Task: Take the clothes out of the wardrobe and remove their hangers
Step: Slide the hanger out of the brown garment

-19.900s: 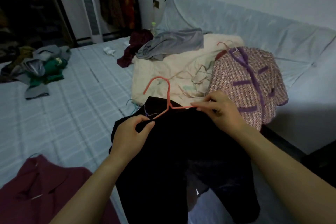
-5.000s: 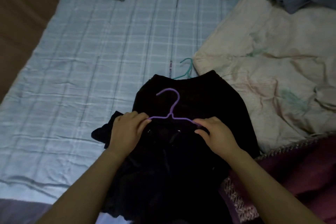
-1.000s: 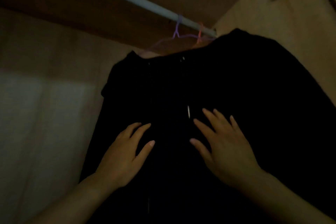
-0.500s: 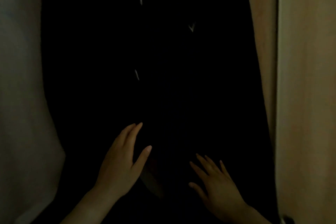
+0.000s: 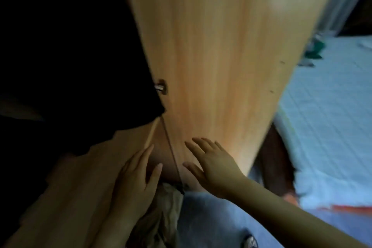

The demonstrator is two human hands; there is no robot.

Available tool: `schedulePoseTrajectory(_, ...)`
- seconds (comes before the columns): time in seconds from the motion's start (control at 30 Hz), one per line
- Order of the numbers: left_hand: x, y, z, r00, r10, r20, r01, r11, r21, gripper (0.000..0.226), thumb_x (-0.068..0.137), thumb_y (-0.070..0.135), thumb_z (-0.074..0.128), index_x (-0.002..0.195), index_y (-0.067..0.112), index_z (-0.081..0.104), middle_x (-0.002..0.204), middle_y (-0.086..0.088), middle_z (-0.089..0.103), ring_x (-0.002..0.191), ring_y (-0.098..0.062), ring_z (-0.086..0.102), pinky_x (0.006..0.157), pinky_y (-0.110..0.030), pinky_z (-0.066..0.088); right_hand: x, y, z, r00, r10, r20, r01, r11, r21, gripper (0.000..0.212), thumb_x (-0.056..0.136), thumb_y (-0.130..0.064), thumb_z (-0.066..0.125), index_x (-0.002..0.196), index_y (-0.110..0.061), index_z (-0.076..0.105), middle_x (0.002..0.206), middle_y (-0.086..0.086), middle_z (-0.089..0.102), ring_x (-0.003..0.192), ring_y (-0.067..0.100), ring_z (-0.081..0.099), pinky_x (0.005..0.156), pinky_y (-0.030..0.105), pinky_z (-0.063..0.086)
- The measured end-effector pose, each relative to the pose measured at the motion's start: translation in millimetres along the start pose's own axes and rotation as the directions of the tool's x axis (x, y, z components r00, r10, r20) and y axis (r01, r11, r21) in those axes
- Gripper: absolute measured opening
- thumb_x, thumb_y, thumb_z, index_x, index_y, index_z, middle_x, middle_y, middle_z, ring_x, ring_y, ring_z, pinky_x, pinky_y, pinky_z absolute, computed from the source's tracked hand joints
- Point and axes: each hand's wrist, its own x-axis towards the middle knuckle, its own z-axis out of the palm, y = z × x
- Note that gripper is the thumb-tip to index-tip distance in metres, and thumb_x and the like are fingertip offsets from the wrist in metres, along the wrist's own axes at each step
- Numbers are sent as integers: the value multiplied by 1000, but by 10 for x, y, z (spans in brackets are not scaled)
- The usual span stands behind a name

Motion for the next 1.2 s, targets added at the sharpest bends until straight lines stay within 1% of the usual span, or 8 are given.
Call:
schedulePoseTrajectory(0.17, -231, 927, 814, 953, 135, 270, -124, 991, -56, 67, 85, 64, 29, 138, 26, 41, 142, 0, 45, 128, -19, 42, 105, -40, 37, -1130, 763, -45, 962, 272, 31, -272, 962, -10, 59, 89, -54, 31, 128, -15, 52, 124, 11, 59, 112, 32, 55, 92, 47, 45)
schedulePoseTrajectory(0.3, -341, 1821, 1436, 856, 275, 438, -238, 961, -139, 77, 76, 66, 25, 137, 23, 43, 141, -2, 46, 127, -21, 42, 106, -35, 33, -2022, 1375, -116, 875, 484, 14, -483, 872, 76, 62, 92, -59, 24, 122, -15, 56, 115, 9, 61, 104, 30, 59, 86, 45, 49)
schedulePoseTrajectory(0.57, -573, 4373, 2924, 530, 681, 505, -592, 724, -354, 62, 83, 56, 34, 125, 15, 55, 122, -6, 60, 110, -27, 56, 92, -38, 46, -4038, 2899, -646, 511, 846, -153, -832, 531, 161, 57, 88, -54, 36, 120, -13, 58, 117, 11, 62, 104, 32, 60, 84, 43, 51)
schedulePoseTrajectory(0.63, -740, 4998, 3236, 439, 743, 504, -644, 652, -400, 60, 85, 54, 34, 124, 13, 56, 121, -8, 61, 108, -29, 57, 91, -38, 47, -4509, 3170, -826, 419, 891, -174, -878, 446, 173, 57, 87, -54, 35, 120, -13, 58, 117, 10, 61, 104, 32, 60, 82, 44, 52)
schedulePoseTrajectory(0.73, -962, 5783, 3539, 345, 814, 467, -677, 560, -478, 57, 87, 52, 34, 124, 14, 56, 119, -6, 62, 107, -24, 57, 89, -31, 44, -5075, 3472, -1062, 288, 946, -148, -923, 316, 219, 69, 85, -61, 23, 132, -18, 48, 134, 8, 50, 123, 30, 47, 96, 42, 43)
schedulePoseTrajectory(0.93, -1167, 6739, 4080, 216, 829, 515, -619, 525, -584, 63, 85, 59, 29, 130, 21, 52, 127, 4, 57, 116, -10, 49, 92, -20, 34, -5784, 4117, -1307, 120, 980, -161, -963, 154, 221, 79, 81, -66, 12, 139, -20, 40, 143, 4, 41, 132, 24, 36, 106, 37, 32)
schedulePoseTrajectory(1.07, -1096, 7241, 4594, 161, 824, 543, -626, 510, -590, 66, 84, 61, 27, 130, 21, 51, 129, 3, 56, 119, -15, 50, 95, -22, 34, -6025, 4699, -1420, 53, 985, -166, -969, 91, 228, 75, 84, -65, 16, 137, -19, 42, 140, 5, 45, 129, 25, 40, 106, 39, 32)
schedulePoseTrajectory(1.2, -879, 7930, 5147, 192, 813, 550, -624, 534, -571, 67, 83, 62, 25, 130, 21, 50, 130, 2, 55, 118, -16, 49, 92, -20, 32, -6151, 5585, -1623, 66, 983, -174, -965, 107, 238, 62, 91, -58, 33, 136, -16, 44, 137, 5, 46, 127, 26, 41, 105, 39, 32)
